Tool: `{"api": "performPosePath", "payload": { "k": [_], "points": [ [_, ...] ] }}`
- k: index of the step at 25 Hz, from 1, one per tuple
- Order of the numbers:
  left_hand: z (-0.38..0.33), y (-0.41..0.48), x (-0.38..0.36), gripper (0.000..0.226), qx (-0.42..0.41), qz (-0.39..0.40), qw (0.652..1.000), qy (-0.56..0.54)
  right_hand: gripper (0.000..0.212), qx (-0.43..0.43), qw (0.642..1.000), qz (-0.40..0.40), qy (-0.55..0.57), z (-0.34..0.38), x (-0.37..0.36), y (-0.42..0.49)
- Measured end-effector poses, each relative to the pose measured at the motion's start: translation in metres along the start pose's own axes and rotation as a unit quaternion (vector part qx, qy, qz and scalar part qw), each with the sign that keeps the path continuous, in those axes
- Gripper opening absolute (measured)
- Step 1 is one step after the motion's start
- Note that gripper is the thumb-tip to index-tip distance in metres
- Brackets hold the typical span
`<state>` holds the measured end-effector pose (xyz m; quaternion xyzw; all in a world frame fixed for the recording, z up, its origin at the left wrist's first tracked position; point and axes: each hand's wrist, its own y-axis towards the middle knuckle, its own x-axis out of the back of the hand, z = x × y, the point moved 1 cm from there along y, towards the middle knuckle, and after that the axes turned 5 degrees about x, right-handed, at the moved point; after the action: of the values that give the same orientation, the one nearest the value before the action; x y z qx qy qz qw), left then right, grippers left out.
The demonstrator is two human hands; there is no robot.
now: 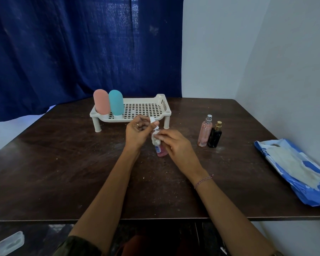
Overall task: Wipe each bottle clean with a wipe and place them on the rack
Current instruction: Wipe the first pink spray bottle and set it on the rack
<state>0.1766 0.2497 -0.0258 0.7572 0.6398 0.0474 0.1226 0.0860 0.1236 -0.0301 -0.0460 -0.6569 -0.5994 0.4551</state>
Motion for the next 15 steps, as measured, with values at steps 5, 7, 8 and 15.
{"api": "performPosePath", "payload": {
  "k": [5, 7, 8, 15],
  "points": [
    [-0.0015, -0.0005, -0.0001, 0.019, 0.011, -0.001, 1.0, -0.008, 0.027, -0.004, 0.999, -0.015, -0.036, -0.0038, 0.0052, -0.0028],
    [-0.0017, -0.0005, -0.0011, 0.019, 0.014, 0.004, 1.0, -0.003, 0.027, -0.018, 0.997, -0.032, -0.066, -0.0024, 0.0057, -0.0019],
    [-0.0014, -0.0005, -0.0017, 0.019, 0.013, 0.006, 1.0, 0.001, 0.028, -0.014, 0.997, -0.029, -0.072, -0.001, 0.0047, -0.0017],
    [0.0008, 0.0017, -0.0001, 0.023, 0.024, -0.012, 1.0, 0.009, 0.021, -0.022, 0.999, 0.005, -0.025, 0.0017, 0.0035, -0.0029]
  ]
}}
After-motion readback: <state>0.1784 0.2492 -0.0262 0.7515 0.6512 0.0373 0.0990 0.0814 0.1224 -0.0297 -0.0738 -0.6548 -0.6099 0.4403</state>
